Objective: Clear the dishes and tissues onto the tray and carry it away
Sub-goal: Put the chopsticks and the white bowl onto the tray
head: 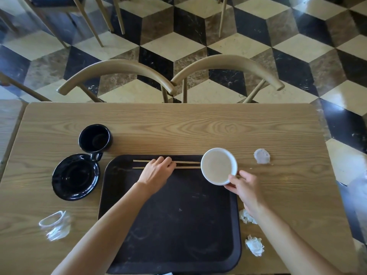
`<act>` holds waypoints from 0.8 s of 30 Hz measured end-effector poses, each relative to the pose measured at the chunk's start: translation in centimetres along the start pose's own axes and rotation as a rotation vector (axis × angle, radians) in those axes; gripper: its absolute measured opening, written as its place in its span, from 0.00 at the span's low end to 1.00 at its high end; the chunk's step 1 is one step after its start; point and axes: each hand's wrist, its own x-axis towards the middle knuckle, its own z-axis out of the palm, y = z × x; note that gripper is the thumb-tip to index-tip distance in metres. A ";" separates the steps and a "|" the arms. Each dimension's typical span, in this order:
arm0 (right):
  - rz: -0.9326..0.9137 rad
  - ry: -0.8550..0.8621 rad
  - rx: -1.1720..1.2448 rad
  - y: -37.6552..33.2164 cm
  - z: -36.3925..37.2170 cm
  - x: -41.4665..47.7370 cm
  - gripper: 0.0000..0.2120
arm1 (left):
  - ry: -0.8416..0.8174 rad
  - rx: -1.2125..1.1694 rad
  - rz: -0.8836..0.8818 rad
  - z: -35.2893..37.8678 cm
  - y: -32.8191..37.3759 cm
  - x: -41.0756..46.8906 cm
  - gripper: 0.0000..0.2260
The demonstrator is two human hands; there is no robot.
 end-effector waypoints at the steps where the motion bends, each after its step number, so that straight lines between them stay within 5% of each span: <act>1: -0.001 0.000 -0.005 0.1 0.0 -0.2 0.11 | 0.003 -0.005 -0.005 0.0 0.0 0.2 0.19; 12: 0.056 0.042 0.082 1.4 0.8 0.2 0.09 | -0.096 -0.016 -0.056 -0.7 -0.9 1.0 0.30; 24: 0.115 0.098 0.228 2.6 2.2 0.7 0.07 | -0.037 -0.088 -0.025 0.0 -1.3 0.9 0.25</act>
